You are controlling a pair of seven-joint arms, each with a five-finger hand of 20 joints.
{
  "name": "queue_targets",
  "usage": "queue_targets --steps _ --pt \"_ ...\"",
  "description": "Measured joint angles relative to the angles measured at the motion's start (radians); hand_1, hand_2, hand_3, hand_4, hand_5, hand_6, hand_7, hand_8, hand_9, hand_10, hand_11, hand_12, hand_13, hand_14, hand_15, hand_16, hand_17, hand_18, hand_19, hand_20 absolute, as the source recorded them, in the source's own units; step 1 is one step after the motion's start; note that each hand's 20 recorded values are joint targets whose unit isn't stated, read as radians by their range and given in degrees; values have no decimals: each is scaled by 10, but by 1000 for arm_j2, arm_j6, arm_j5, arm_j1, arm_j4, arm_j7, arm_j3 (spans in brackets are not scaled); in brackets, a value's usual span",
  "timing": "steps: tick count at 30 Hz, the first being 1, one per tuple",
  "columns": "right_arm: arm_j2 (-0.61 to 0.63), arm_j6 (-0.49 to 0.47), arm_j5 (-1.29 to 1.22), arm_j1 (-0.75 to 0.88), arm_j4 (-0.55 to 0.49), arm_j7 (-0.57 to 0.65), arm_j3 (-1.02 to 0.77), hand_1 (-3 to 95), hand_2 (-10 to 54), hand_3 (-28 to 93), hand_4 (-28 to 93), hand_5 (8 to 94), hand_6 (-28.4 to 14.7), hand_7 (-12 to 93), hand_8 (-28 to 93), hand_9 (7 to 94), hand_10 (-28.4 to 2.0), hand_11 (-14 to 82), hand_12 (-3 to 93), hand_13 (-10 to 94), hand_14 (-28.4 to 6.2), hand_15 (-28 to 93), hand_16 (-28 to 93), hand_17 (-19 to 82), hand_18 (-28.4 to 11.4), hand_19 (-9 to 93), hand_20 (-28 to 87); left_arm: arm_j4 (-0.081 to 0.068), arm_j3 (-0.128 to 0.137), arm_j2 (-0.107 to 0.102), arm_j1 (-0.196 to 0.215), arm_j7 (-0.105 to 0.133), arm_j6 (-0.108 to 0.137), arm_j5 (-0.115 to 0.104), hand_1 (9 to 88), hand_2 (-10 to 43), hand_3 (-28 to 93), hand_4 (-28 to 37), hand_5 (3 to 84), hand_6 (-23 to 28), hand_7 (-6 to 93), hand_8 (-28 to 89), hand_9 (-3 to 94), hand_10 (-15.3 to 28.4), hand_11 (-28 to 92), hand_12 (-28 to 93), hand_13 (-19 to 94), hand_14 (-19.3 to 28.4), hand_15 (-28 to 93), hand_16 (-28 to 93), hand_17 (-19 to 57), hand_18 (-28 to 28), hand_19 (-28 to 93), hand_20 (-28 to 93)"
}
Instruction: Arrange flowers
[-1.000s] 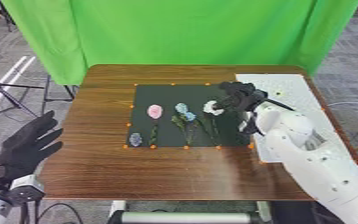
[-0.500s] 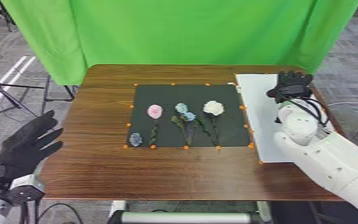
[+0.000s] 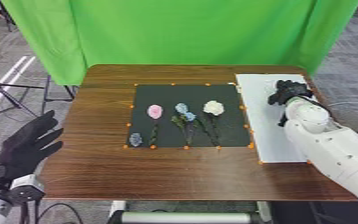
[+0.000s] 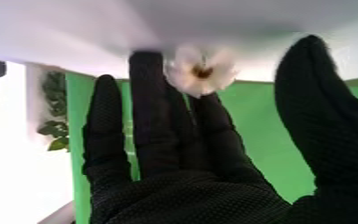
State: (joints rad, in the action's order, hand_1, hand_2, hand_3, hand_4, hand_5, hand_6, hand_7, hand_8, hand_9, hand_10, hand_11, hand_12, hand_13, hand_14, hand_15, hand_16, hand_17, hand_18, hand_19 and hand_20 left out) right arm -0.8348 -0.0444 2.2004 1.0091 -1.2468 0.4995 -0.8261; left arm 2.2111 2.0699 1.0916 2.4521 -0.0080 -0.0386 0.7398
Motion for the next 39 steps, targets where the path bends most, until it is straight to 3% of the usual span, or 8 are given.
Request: queue_targets --steps 3,7,13,22,26,33,39 --pt "0 34 0 -5 11 -5 4 467 -79 802 -281 594 12 533 -18 757 -67 239 443 780 -4 437 333 293 -166 778 460 0 0 1 0 0 0 0 248 -4 695 -282 229 14 186 -98 191 96 133 184 140 124 165 62 -128 194 373 89" --pt "5 155 1 5 17 -50 30 516 -93 790 -282 672 21 530 -4 839 -46 222 506 840 0 493 318 340 -174 801 492 0 0 1 1 0 0 0 248 -4 696 -283 229 14 187 -97 191 96 134 183 142 125 168 63 -128 194 373 89" --pt "22 125 7 54 -56 -98 11 521 -95 801 -283 714 11 500 -8 859 -38 218 524 858 2 506 326 358 -181 809 500 1 0 3 1 0 0 0 248 -4 696 -283 229 14 185 -97 192 97 135 182 143 125 170 62 -128 193 373 89" --pt "40 204 -153 307 -371 -117 -211 520 -95 809 -283 726 10 485 2 870 -42 207 530 865 0 501 332 365 -185 814 502 1 0 6 2 2 0 1 248 -5 698 -283 230 14 186 -98 193 97 137 182 145 126 172 60 -127 194 374 89" --pt "1 196 -190 395 -466 -105 -278 522 -95 806 -283 726 8 480 7 871 -42 202 529 863 -1 500 335 364 -185 814 502 -1 -7 7 -3 0 -1 1 248 -6 699 -283 230 14 186 -98 193 97 137 181 146 126 172 59 -127 194 374 89" --pt "-51 116 -213 465 -509 -109 -272 523 -95 804 -283 726 7 472 5 872 -43 192 519 861 -2 496 339 361 -185 813 500 -1 -10 6 -8 0 -3 1 248 -5 700 -283 230 13 185 -98 193 97 137 180 146 126 172 59 -127 194 374 88" --pt "-63 110 -197 482 -511 -121 -242 517 -95 802 -283 713 12 472 10 870 -45 180 512 851 0 491 351 353 -183 809 500 -2 -9 6 -8 0 -4 1 249 -4 700 -283 231 13 187 -98 193 97 136 180 146 126 172 59 -127 194 373 88"
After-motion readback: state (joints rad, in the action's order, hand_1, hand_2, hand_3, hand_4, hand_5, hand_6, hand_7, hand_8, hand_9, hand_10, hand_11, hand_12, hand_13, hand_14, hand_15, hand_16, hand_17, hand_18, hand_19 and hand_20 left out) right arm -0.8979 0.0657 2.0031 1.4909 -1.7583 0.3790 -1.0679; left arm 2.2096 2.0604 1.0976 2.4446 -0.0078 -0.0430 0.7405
